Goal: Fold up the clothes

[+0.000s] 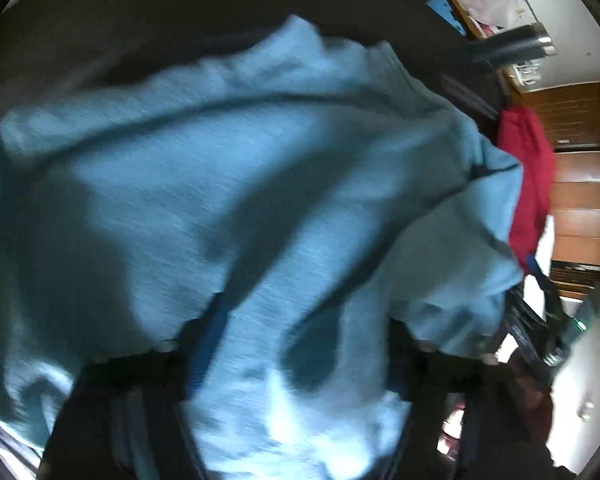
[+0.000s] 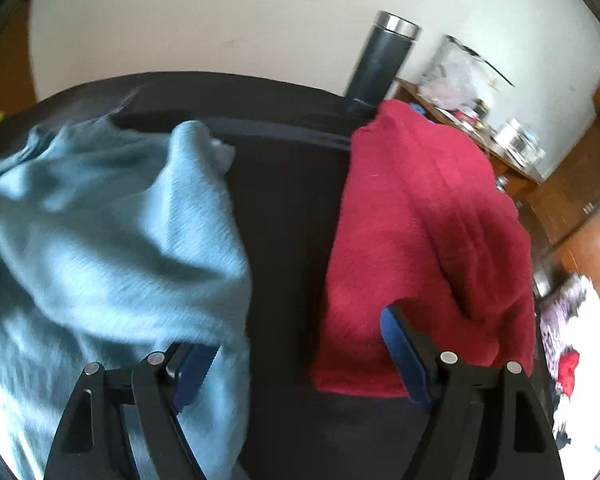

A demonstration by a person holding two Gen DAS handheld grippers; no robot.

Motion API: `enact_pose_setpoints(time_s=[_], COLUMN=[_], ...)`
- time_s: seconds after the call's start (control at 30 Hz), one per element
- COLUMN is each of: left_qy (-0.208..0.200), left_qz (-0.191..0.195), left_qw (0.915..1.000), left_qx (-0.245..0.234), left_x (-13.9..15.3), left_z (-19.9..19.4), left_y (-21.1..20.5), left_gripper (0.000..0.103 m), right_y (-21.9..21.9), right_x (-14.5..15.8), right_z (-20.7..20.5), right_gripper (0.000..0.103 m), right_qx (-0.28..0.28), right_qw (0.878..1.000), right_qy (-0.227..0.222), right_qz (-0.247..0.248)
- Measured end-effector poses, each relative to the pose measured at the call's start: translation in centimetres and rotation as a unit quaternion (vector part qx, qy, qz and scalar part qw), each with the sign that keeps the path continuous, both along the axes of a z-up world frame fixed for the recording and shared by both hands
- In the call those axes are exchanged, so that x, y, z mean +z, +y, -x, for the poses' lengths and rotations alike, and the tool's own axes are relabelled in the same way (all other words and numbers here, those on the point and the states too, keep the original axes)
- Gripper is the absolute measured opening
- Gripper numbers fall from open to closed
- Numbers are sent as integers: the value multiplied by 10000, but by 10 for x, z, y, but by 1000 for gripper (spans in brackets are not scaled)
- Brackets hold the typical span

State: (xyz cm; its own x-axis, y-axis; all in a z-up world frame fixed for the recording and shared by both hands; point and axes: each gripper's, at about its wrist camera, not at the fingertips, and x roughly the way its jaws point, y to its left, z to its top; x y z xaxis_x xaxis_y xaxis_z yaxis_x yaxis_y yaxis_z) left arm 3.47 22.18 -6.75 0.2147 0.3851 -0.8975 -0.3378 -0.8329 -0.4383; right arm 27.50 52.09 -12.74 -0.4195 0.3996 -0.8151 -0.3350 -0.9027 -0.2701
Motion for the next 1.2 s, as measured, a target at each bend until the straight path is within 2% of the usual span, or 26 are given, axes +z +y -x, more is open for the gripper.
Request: enact_pose_setpoints(time_s=[0.13, 0.27, 0.4, 0.47, 0.57, 0.63, 0.77, 0.83, 1.0, 1.07, 1.13, 1.2], left_qy=[117, 182, 238, 263, 338, 349, 392, 465, 557, 580, 595, 604], left_qz=[29, 35, 57, 87, 161, 164, 262, 387, 582, 638, 674, 669], left_qw=[9999, 9998, 9996, 9995, 9992, 9992, 9989, 9981, 9967, 9962, 9959, 9959], left_qx=[71, 123, 161, 173, 116, 63, -49, -103, -132, -147, -132, -55], left_x=[1, 2, 5, 6, 8, 9, 12, 14, 17, 18, 20, 20], left_z=[-2, -10, -13, -12, -11, -9, -10, -11, -17, -20, -22, -23], left_y=[-13, -22, -22, -21, -20, -20, -18, -16, -17, -16, -16, -15], left_gripper=[80, 81, 81, 81, 81, 81, 81, 81, 81, 81, 84, 86], right_y=[-7, 0, 1, -10, -20, -13, 25, 39, 24, 20, 9, -4], right_x=[21, 53, 62, 53, 19, -2, -12, -13, -9, 3, 13, 23], right_z=[-15, -25, 13, 32, 68, 87, 97, 97, 93, 84, 72, 60], right_gripper=[81, 82, 82, 82, 82, 82, 82, 82, 82, 82, 82, 82], right_qx=[293, 122, 123, 391, 713, 460, -288, -432, -38, 3, 145, 290], right_qw=[9977, 9916, 9879, 9893, 9938, 9987, 9964, 9965, 9948, 9982, 9998, 9962], right_qy=[151, 689, 978, 860, 214, -226, -394, -386, -413, -142, 162, 465], right_qz=[592, 1088, 1198, 1110, 820, -39, -695, -604, -928, -585, 42, 680])
